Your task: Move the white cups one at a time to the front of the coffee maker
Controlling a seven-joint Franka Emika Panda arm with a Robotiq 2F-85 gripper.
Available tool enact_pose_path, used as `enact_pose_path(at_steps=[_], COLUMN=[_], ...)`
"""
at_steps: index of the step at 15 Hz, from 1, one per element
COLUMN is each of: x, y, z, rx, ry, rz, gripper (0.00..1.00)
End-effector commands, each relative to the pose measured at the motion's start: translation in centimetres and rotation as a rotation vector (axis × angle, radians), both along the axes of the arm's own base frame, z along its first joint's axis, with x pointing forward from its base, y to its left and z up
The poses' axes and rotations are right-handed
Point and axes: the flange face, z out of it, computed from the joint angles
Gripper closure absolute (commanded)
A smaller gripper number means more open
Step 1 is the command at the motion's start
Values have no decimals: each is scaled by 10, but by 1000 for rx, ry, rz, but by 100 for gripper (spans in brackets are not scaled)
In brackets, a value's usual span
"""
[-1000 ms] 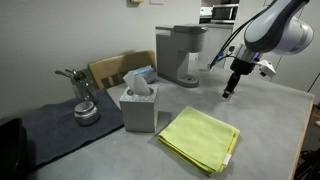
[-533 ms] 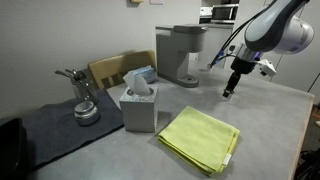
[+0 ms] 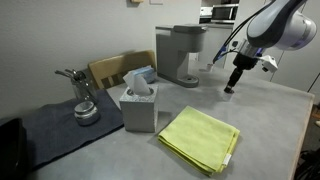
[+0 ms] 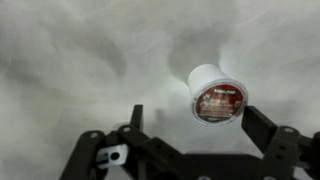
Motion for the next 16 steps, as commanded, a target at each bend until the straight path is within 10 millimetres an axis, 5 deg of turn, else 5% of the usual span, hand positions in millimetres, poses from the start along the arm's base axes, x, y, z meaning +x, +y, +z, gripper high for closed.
enact_pose_path(at_steps=[1, 8, 16], x=[-1, 12, 25], y=[-14, -40, -96], z=[13, 23, 30], rx=[-14, -38, -143], ry=[-25, -88, -226], rz=[-12, -27, -79], gripper=[0, 0, 0])
